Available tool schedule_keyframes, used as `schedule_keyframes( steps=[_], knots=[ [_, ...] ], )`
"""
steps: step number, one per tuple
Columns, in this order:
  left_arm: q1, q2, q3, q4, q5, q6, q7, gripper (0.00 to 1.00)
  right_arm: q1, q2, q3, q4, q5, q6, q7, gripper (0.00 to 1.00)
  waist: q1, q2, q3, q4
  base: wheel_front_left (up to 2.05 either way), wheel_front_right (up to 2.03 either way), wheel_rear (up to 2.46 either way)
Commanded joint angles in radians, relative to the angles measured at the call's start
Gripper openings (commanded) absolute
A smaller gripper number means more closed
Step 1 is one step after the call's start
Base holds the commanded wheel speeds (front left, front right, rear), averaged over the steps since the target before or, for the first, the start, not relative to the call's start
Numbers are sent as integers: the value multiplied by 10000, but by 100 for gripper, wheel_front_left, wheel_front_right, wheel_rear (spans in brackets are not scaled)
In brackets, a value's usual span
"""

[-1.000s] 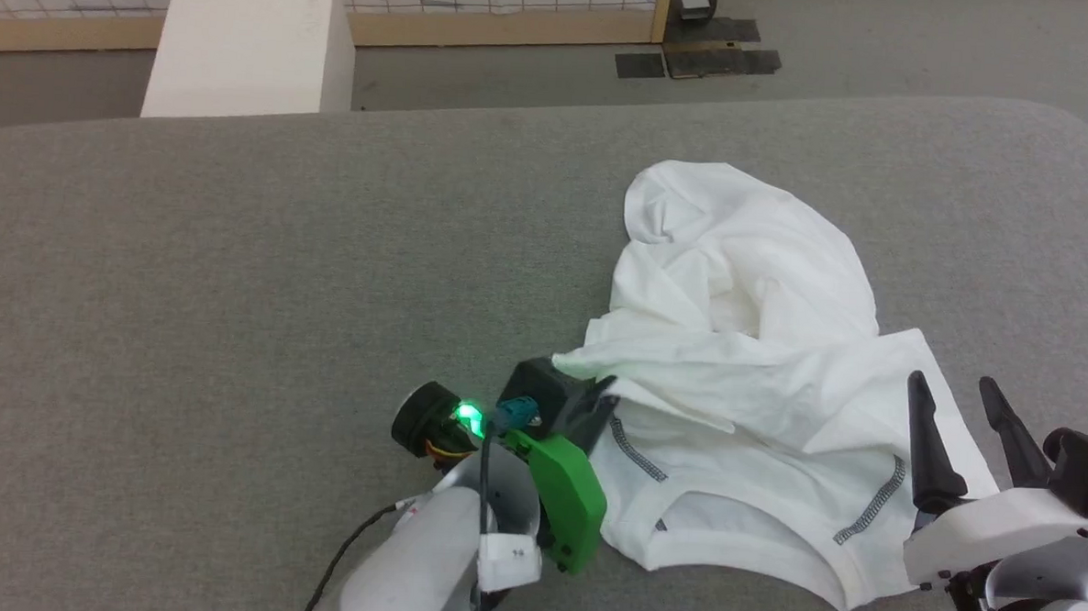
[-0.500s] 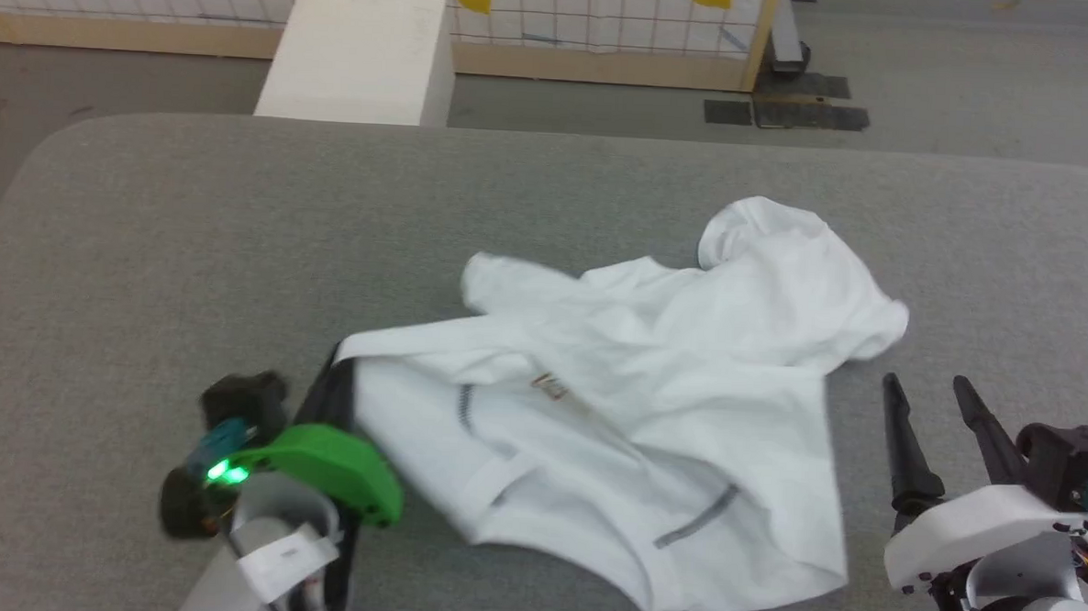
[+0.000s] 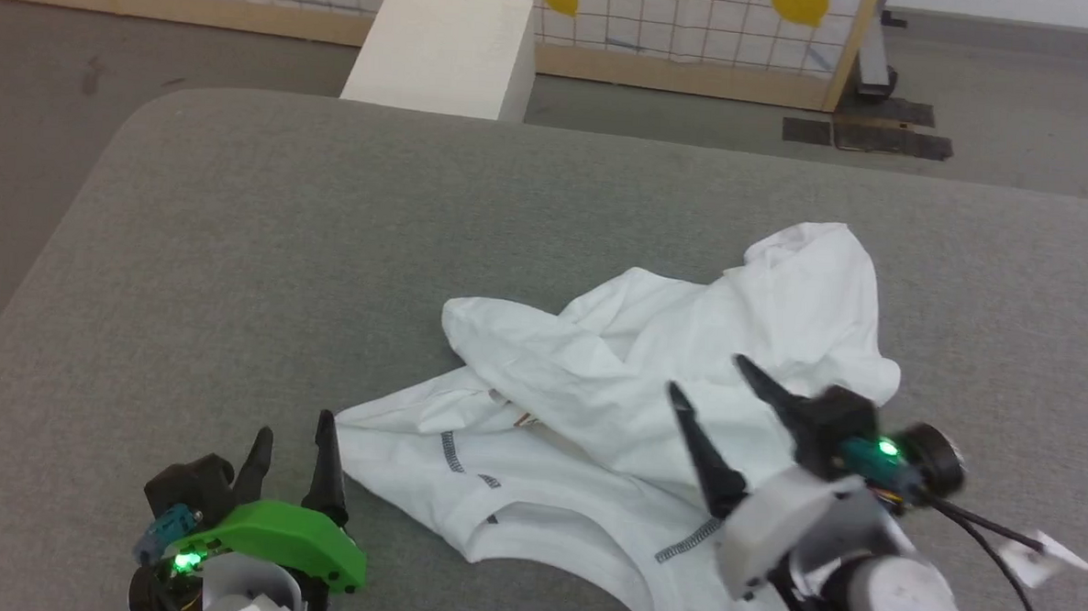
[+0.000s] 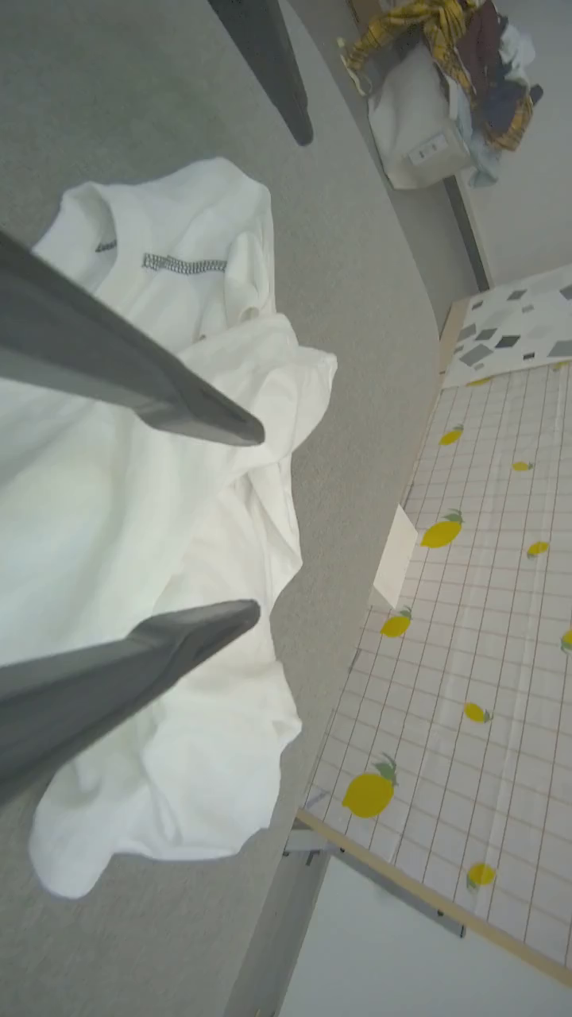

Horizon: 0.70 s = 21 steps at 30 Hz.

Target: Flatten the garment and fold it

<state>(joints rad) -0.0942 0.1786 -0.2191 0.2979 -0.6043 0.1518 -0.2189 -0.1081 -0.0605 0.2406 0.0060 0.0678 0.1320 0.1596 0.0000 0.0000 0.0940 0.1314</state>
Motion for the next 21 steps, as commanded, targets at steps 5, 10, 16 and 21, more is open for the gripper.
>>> schedule_keyframes(
  steps=[5, 10, 16, 21],
  knots=[
    [-89, -199, 206, -399, 533, -409, -404, 100, -1491, -435, 1574, 963, 111, -13, 1066, 100, 0, 0, 346, 722, 0, 0, 0],
    [-287, -756, 789, -1371, 1509, -926, -424, 100, -2712, -677, 2578, 1979, 384, -13, 2490, 100, 0, 0, 703, 1287, 0, 0, 0],
    [-219, -1214, 1184, -1849, 2245, -1390, -427, 100, -3582, -998, 2997, 2876, 470, -13, 3658, 38, 0, 0, 910, 1753, 0, 0, 0],
    [-99, -1274, 1368, -1675, 2343, -1500, -427, 100, -3734, -849, 2719, 2819, 700, -13, 3373, 0, 0, 0, 849, 1586, 0, 0, 0]
  ],
)
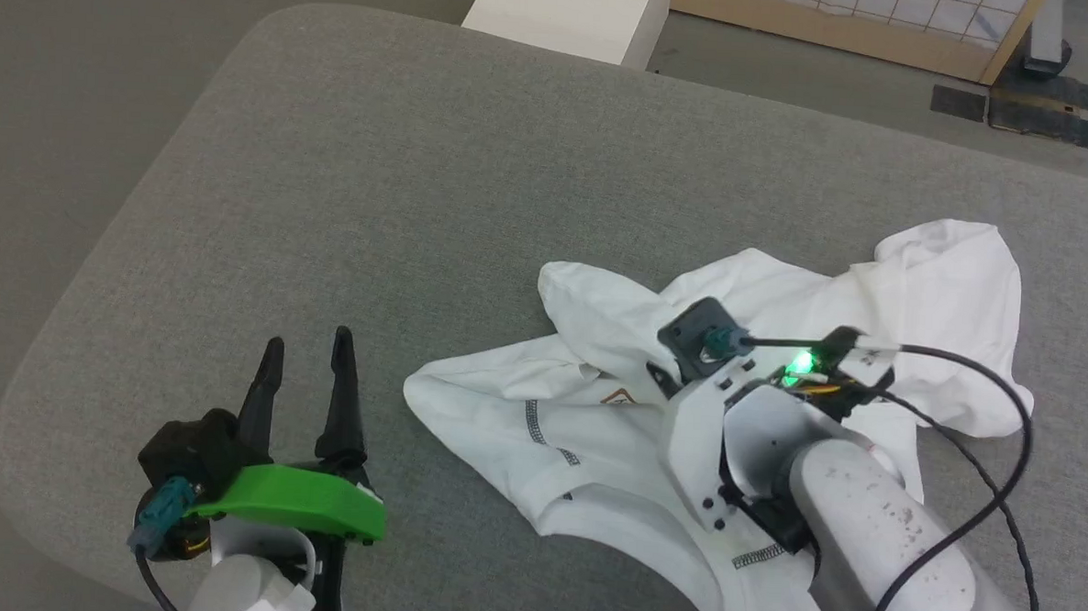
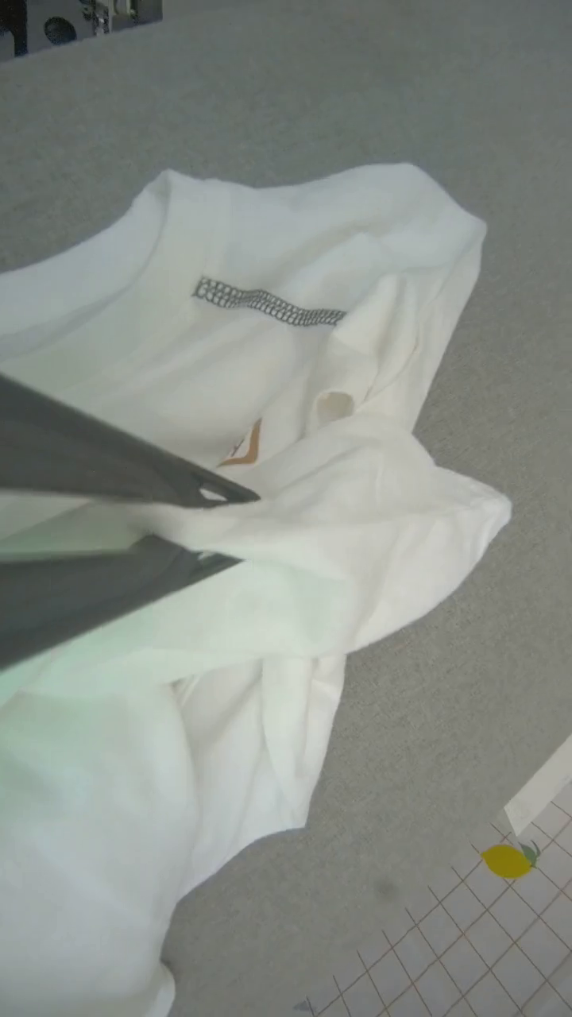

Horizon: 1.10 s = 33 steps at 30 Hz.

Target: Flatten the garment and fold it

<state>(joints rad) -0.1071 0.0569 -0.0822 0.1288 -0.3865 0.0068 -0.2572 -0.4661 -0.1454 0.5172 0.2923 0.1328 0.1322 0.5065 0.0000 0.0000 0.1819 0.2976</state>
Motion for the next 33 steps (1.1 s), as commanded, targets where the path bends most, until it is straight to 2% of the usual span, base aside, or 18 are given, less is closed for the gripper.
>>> schedule_keyframes(
  steps=[1, 4, 6, 11, 16, 21, 24, 27, 28, 29, 33],
  knots=[
    [54, -59, 13, 50, 123, -34, -44, 100, -157, 38, -190, -136, 114, -15, -288, 0, 0, 0, -75, -174, 0, 0, 0],
    [74, -62, -7, 139, 111, -3, -44, 100, -48, 194, -931, -469, 475, -15, -862, 0, 0, 0, -212, -441, 0, 0, 0],
    [67, -63, 20, 165, 157, 2, -44, 100, 103, 283, -1780, -844, 622, -15, -1222, 0, 0, 0, -323, -648, 0, 0, 0],
    [127, -64, 102, 246, 327, -61, -45, 100, 956, 545, -4939, -2162, 261, -15, -1779, 0, 0, 0, -607, -1259, 0, 0, 0],
    [173, -65, 110, 291, 484, -134, -45, 100, 2249, 863, -7865, -3070, -199, -15, -1469, 0, 0, 0, -742, -1812, 0, 0, 0],
    [126, -65, 27, 333, 567, -186, -45, 100, 3375, 945, -10237, -2583, 57, -15, -1011, 0, 0, 0, -779, -2196, 0, 0, 0],
    [105, -65, -40, 388, 623, -210, -45, 100, 3825, 948, -10955, -1858, 40, -15, -790, 0, 0, 0, -784, -2335, 0, 0, 0],
    [93, -65, -100, 496, 655, -267, -45, 100, 4139, 949, -11181, -1273, -38, -15, -576, 0, 0, 0, -795, -2440, 0, 0, 0],
    [96, -66, -113, 535, 670, -288, -45, 100, 4181, 950, -11166, -1217, -19, -15, -584, 44, 0, 0, -804, -2472, 0, 0, 0],
    [105, -66, -130, 590, 715, -317, -45, 100, 4200, 950, -11176, -1228, -53, -15, -731, 100, 0, 0, -819, -2517, 0, 0, 0],
    [112, -55, -294, 882, 940, -473, -45, 100, 4186, 950, -10938, -1695, -202, -15, -1871, 100, 0, 0, -913, -2621, 0, 0, 0]
  ],
)
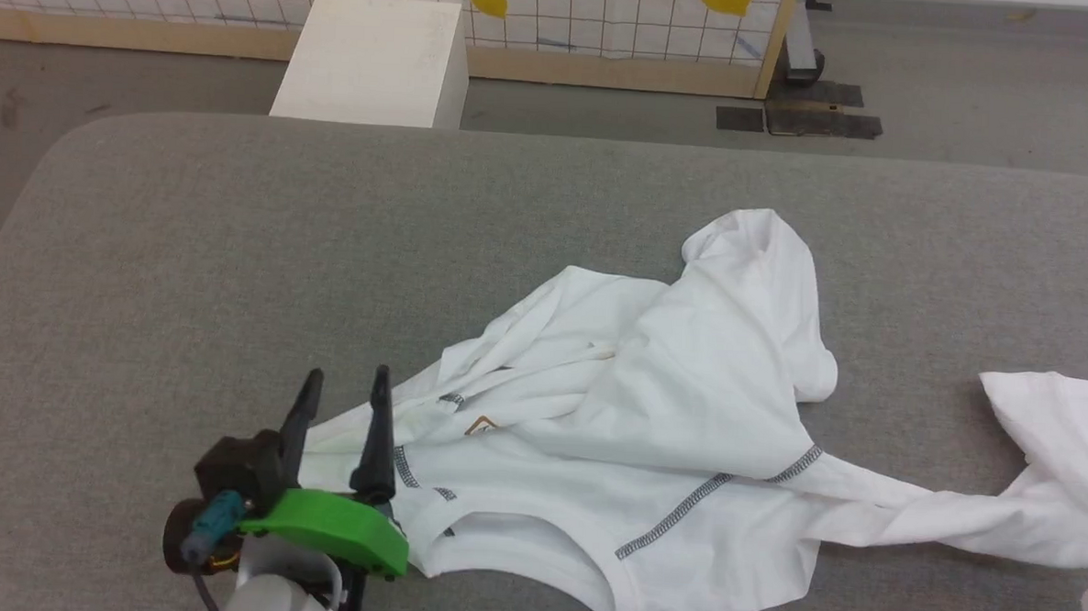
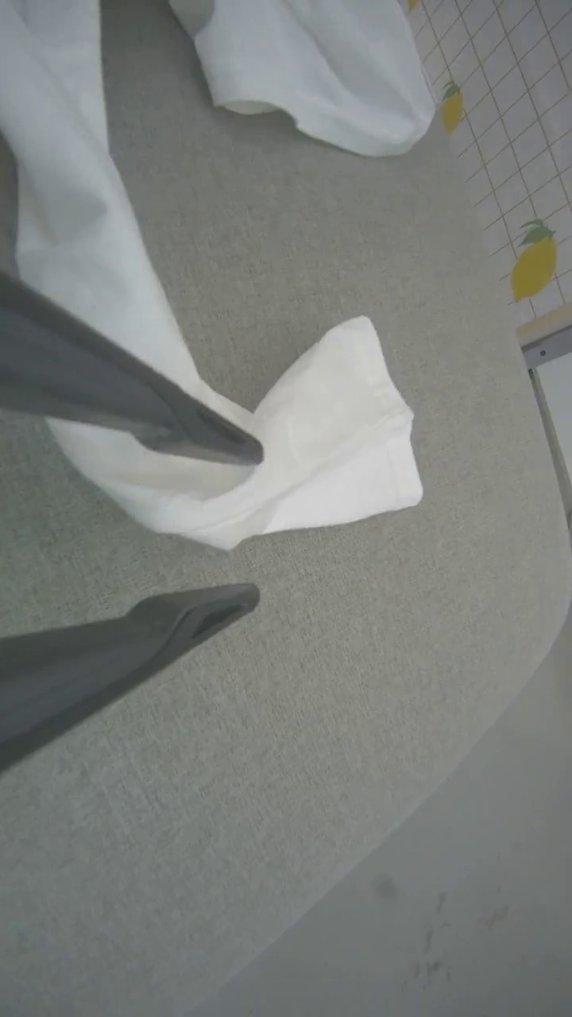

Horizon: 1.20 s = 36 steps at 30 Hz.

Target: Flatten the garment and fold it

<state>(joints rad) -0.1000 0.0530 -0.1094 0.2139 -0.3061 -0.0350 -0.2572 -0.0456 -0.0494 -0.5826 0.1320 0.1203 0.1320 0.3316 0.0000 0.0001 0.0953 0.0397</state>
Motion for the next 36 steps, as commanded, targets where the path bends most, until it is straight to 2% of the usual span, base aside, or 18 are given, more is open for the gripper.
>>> schedule_keyframes(
  steps=[1, 5, 7, 14, 22, 23, 24, 25, 27, 30, 36],
  knots=[
    [17, 13, -121, 154, 233, -94, -45, 100, 21, -10, 316, -314, -174, -13, -469, 100, 0, -1, -76, -66, 0, 0, 0],
    [-233, 204, -575, 616, 587, -180, 555, 100, 191, -10, 1196, -1122, -276, -13, -1338, 100, 0, -1, -121, -201, 0, 0, 0],
    [-479, 323, -804, 843, 790, -126, 1336, 100, 318, -10, 1755, -1462, -121, -13, -1506, 100, 0, -1, -118, -303, 0, 0, 0],
    [-1507, 569, -995, 1108, 1043, 293, 3887, 100, 555, -9, 2929, -1960, 194, -13, -1351, 100, 0, -1, 90, -550, 0, 0, 0],
    [-2976, 834, -1273, 1694, 1024, 35, 6246, 98, 429, -9, 3715, -2134, 398, -13, -1272, 100, 0, -1, 617, -702, 0, 0, 0],
    [-3133, 826, -1282, 1836, 935, -21, 6590, 47, 387, -9, 3773, -2148, 417, -13, -1282, 100, 0, -1, 693, -717, 0, 0, 0],
    [-3253, 820, -1294, 1915, 871, -69, 6821, 40, 352, -9, 3810, -2152, 438, -13, -1289, 100, 0, -1, 750, -731, 0, 0, 0],
    [-3403, 809, -1310, 1964, 799, -128, 7021, 0, 310, -9, 3839, -2152, 457, -13, -1305, 100, 0, -1, 807, -745, 0, 0, 0],
    [-3607, 769, -1317, 1984, 626, -244, 7222, 0, 245, -9, 3866, -2126, 459, -13, -1342, 100, 0, -1, 876, -752, 0, 0, 0],
    [-3854, 776, -1116, 1795, 534, -149, 6736, 0, 171, -9, 3855, -2087, 454, -13, -1389, 100, 0, -1, 937, -733, 0, 0, 0],
    [-3842, 861, 31, 1467, 328, 737, 4352, 0, 98, -9, 3821, -1966, 480, -13, -1446, 100, 0, -1, 880, -589, 0, 0, 0]
  ],
)
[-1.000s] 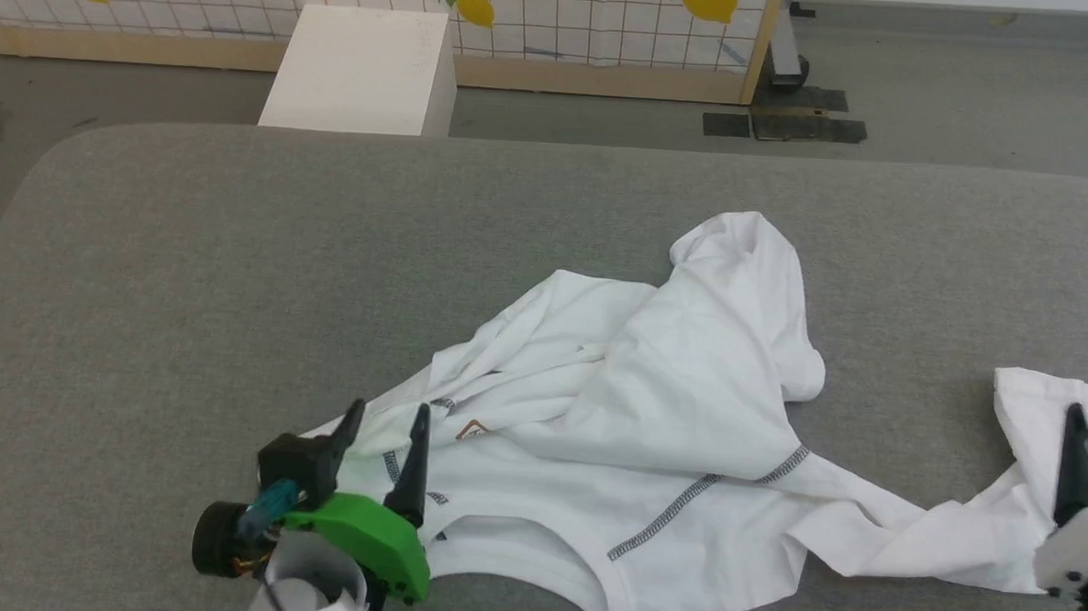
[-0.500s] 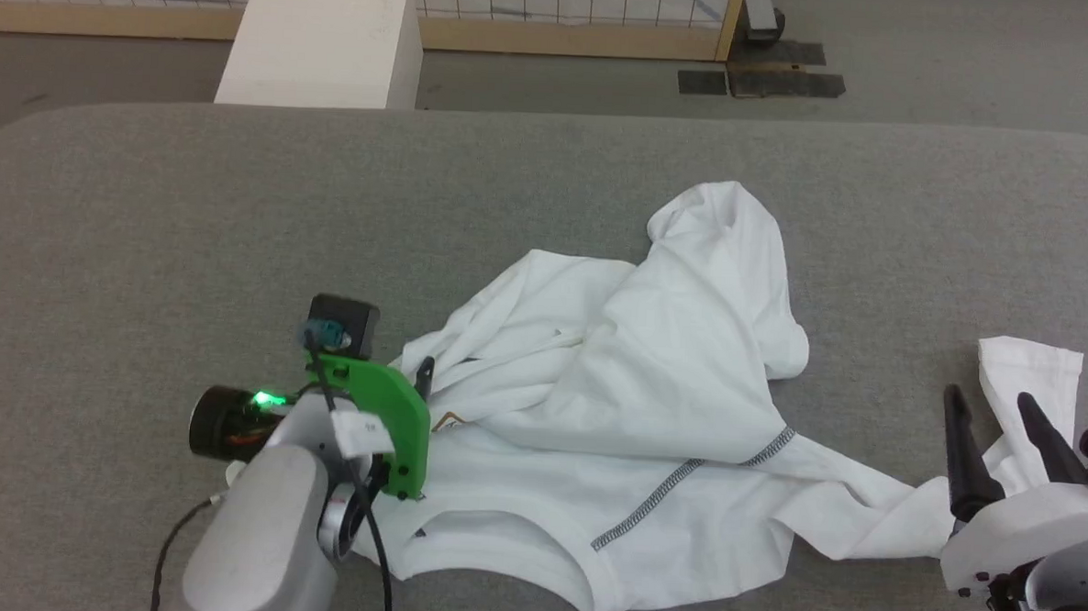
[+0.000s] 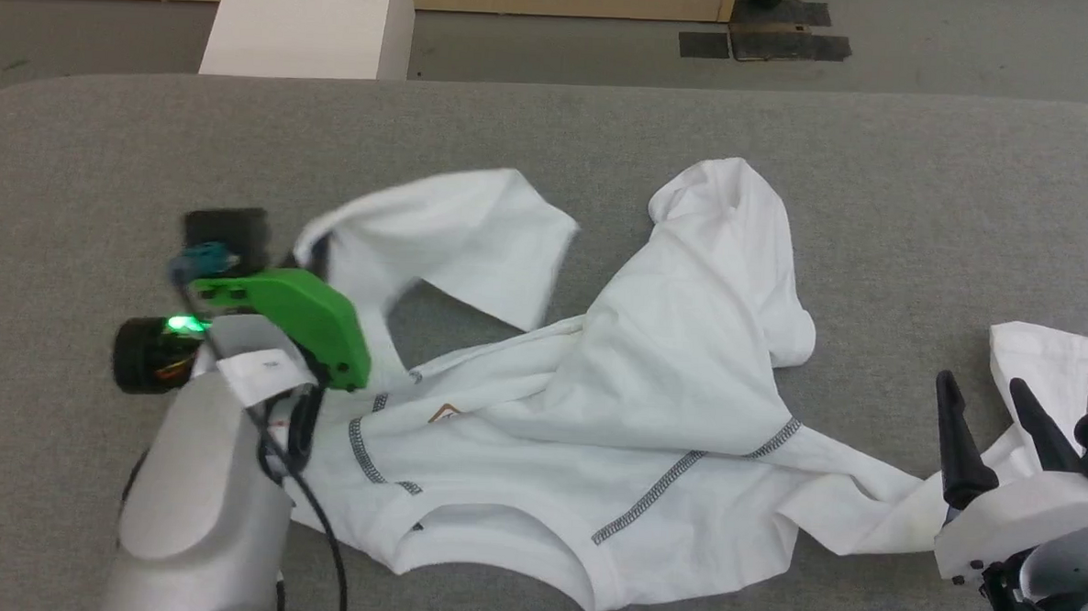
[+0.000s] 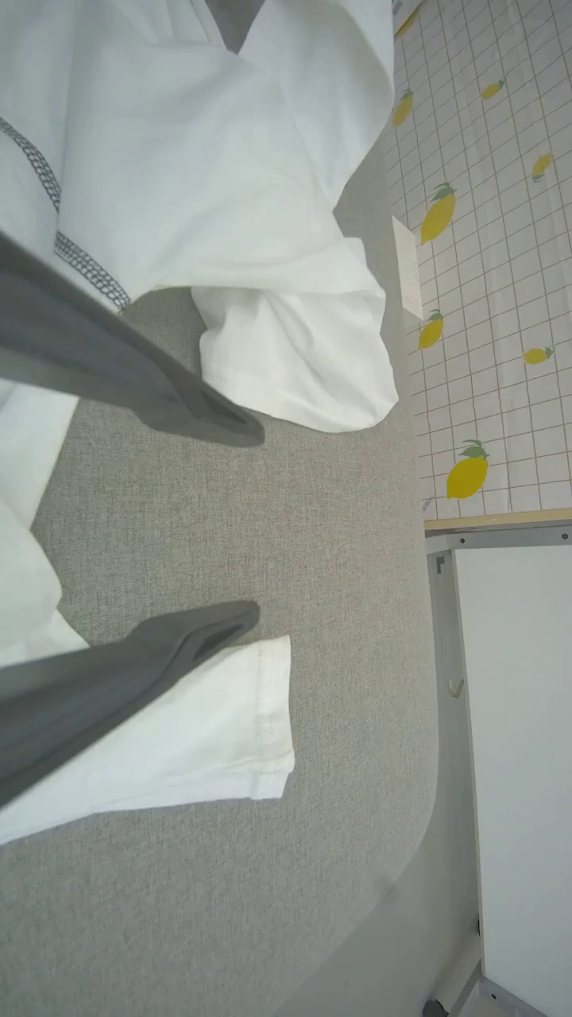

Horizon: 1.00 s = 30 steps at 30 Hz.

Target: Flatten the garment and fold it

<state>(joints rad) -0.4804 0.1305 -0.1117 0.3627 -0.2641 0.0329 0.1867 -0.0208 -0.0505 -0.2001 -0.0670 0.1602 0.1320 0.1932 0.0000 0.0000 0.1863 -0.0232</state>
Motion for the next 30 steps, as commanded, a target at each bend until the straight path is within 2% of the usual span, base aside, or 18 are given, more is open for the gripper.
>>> schedule_keyframes(
  steps=[1, 8, 15, 16, 17, 18, 22, 24, 30],
  knots=[
    [46, 133, 305, -38, -173, 197, -483, 0, -154, 3, -26, 41, 78, -13, -69, 100, 0, 0, -58, 86, 0, 0, 0],
    [1290, 567, 2283, -297, -871, 1195, -2442, 0, -120, 3, -34, 47, 115, -13, -46, 100, 0, 0, -250, 320, 0, 0, 0],
    [3098, 654, 3462, -443, -1350, 1758, -2923, 0, 23, 3, -69, 48, 137, -13, 4, 100, 0, 0, -418, 550, 0, 0, 0],
    [3271, 560, 3502, -476, -1469, 1703, -2950, 15, 43, 3, -64, 42, 127, -13, 26, 100, 0, 0, -442, 600, 0, 0, 0],
    [3372, 407, 3512, -512, -1689, 1538, -2935, 92, 51, 3, -47, 39, 118, -13, 41, 100, 0, 0, -468, 636, 0, 0, 0],
    [3465, 201, 3545, -585, -2004, 1294, -2982, 100, 58, 3, 7, 25, 118, -13, 64, 100, 0, 0, -509, 679, 0, 0, 0],
    [3808, -129, 3244, -835, -2341, 399, -3634, 100, -10, 3, 322, 13, 151, -13, 109, 100, 0, 0, -615, 806, 0, 0, 0],
    [3914, -296, 3059, -1041, -2303, 109, -4073, 100, -147, 3, 645, 7, 75, -13, 210, 100, 0, 0, -615, 874, 0, 0, 0],
    [3806, -643, 2489, -2114, -1400, -407, -4474, 100, -1429, 3, 1901, 510, -317, -13, 1007, 100, 0, 0, -236, 1196, 0, 0, 0]
  ],
)
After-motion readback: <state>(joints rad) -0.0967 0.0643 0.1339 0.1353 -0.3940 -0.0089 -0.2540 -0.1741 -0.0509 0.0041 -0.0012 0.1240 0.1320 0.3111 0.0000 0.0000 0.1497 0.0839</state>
